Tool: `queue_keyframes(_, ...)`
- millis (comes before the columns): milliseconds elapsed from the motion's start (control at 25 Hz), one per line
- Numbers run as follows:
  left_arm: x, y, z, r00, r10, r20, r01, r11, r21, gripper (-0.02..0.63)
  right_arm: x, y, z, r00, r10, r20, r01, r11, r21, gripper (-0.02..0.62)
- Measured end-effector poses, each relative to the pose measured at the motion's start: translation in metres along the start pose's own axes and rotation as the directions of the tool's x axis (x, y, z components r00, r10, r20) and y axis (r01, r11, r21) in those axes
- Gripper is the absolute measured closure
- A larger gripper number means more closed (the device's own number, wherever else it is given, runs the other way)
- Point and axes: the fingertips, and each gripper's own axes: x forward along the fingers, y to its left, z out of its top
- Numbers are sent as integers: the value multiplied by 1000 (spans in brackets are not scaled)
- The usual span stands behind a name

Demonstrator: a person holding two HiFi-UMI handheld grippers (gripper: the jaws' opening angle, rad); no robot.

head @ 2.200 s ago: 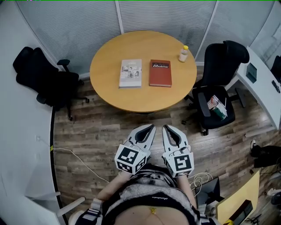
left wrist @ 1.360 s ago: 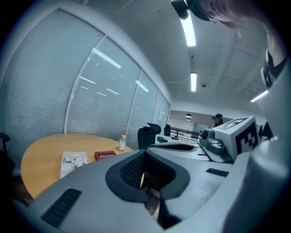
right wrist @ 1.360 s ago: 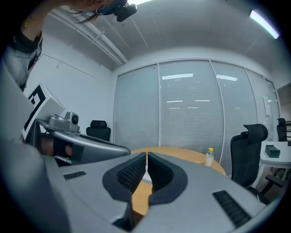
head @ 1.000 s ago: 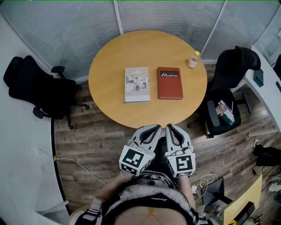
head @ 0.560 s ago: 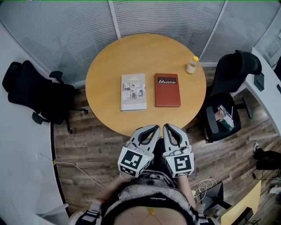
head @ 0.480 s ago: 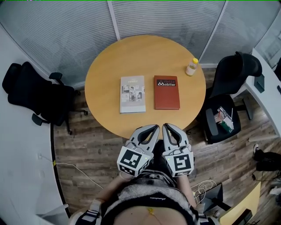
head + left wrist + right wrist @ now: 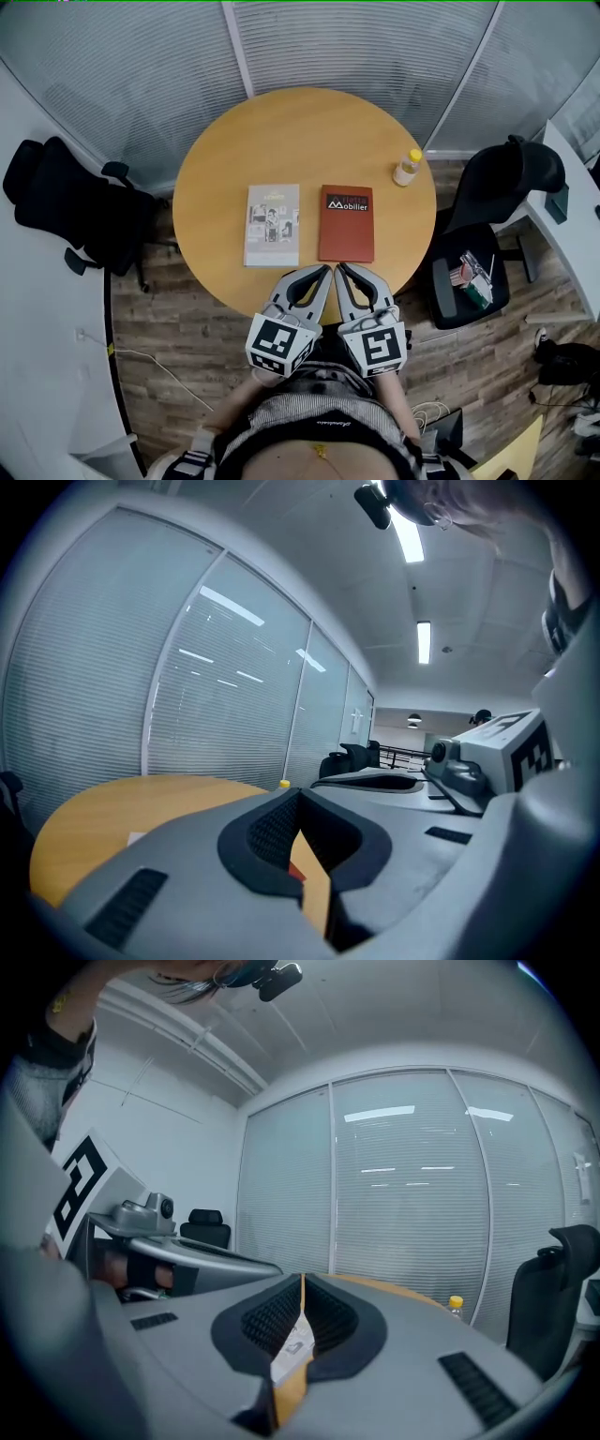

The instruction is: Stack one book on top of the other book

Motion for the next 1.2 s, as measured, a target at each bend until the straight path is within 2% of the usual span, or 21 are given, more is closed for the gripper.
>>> queue_keyframes(560, 67, 17, 12, 995, 95, -22, -96, 995, -19, 588, 33, -63, 0, 997, 78, -4, -78, 996, 41, 571)
queue_keyframes(840, 97, 25, 14, 989, 146, -20, -147, 989, -25, 588, 47, -89, -7, 989, 151, 6, -151, 988, -25, 571)
queue_keyframes(960, 103, 30, 16, 987, 160, -16, -160, 987, -22, 588, 54, -91, -9, 984, 176, 4, -176, 984, -24, 571)
queue_keyframes(1200, 110, 39, 15, 987, 160, -30, -160, 987, -10, 588, 62, -93, -9, 983, 182, 1, -182, 983, -29, 571)
